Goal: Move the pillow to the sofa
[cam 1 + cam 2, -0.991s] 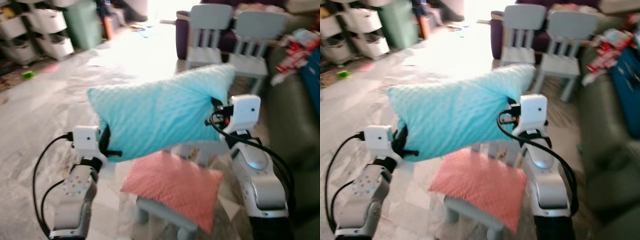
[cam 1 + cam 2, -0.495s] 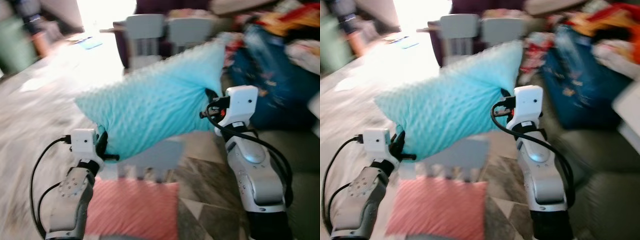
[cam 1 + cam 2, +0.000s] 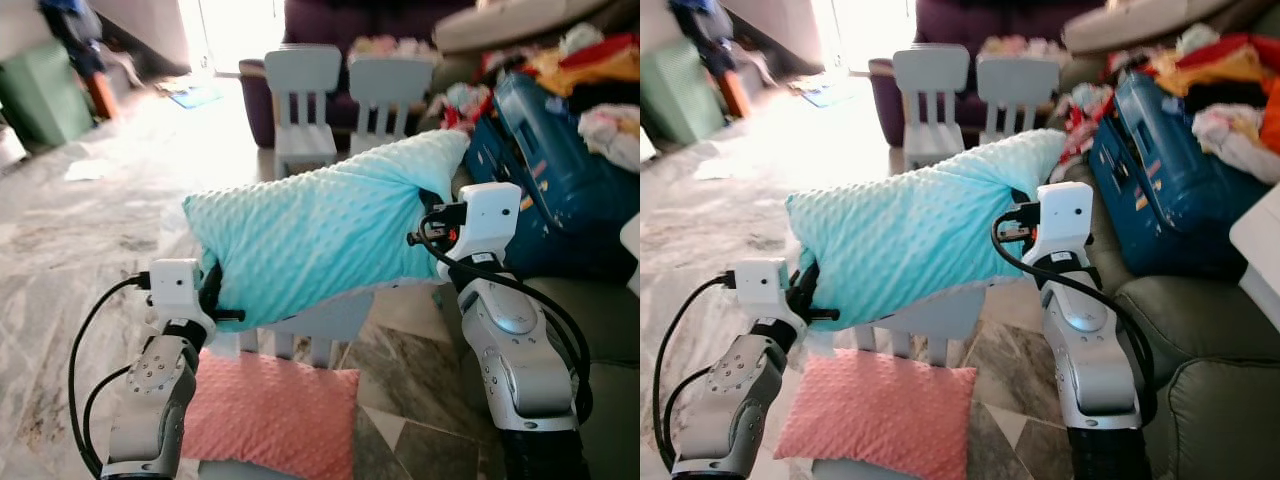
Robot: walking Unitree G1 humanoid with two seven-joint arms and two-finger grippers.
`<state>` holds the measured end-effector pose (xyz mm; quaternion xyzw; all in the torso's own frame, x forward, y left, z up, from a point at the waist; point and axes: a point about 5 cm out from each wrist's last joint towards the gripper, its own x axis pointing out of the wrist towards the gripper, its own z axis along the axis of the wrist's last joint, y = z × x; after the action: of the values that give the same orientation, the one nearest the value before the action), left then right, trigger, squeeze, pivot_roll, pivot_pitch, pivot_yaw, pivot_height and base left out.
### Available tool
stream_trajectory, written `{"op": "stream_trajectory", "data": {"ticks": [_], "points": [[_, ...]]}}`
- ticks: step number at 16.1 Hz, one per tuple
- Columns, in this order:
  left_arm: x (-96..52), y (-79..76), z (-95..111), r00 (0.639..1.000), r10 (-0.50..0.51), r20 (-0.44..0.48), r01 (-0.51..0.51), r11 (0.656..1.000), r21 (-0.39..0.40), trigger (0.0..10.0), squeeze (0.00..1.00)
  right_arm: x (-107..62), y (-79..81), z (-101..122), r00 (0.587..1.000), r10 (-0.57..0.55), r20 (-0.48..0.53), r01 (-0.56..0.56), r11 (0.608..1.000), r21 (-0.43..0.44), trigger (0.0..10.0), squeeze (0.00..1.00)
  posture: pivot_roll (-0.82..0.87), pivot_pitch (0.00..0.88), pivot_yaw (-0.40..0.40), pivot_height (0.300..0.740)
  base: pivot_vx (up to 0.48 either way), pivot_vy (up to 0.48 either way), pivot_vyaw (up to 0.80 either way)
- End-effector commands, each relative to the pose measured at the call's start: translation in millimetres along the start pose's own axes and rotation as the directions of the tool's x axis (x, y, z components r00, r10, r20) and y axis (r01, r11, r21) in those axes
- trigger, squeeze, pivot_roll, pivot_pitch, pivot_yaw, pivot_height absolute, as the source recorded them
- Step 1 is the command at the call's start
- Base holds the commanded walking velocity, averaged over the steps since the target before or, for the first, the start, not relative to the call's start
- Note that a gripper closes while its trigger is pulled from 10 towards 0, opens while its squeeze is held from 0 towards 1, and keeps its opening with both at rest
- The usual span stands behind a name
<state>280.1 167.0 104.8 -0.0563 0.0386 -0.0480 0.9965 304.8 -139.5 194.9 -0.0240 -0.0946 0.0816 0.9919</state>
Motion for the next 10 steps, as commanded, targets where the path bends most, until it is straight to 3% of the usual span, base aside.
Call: {"op": "stream_trajectory", "data": {"ticks": [1, 5, 10], "points": [[3.7, -5.1, 6.3, 1.0, -0.01, 0.009, 0.01, 1.0, -0.018, 10.0, 0.0, 0.4, -3.8, 5.1, 1.0, -0.01, 0.011, 0.01, 1.0, -0.007, 10.0, 0.0, -0.17, 0.0, -0.007, 0.74, 0.0, 0.0, 0.0], [11.0, -11.5, 17.5, 1.0, -0.02, -0.014, 0.018, 0.994, -0.106, 10.0, 0.0, -0.1, -2.6, 2.3, 1.0, -0.01, -0.009, 0.01, 1.0, 0.006, 10.0, 0.0, -0.17, 0.0, -0.012, 0.74, 0.0, 0.0, 0.0], [10.9, -9.3, 21.0, 1.0, -0.005, 0.001, 0.005, 0.973, -0.231, 10.0, 0.0, -0.5, -2.8, 0.5, 1.0, -0.004, -0.029, 0.005, 1.0, 0.018, 10.0, 0.0, -0.18, 0.0, -0.015, 0.74, 0.0, 0.0, -0.42]]}}
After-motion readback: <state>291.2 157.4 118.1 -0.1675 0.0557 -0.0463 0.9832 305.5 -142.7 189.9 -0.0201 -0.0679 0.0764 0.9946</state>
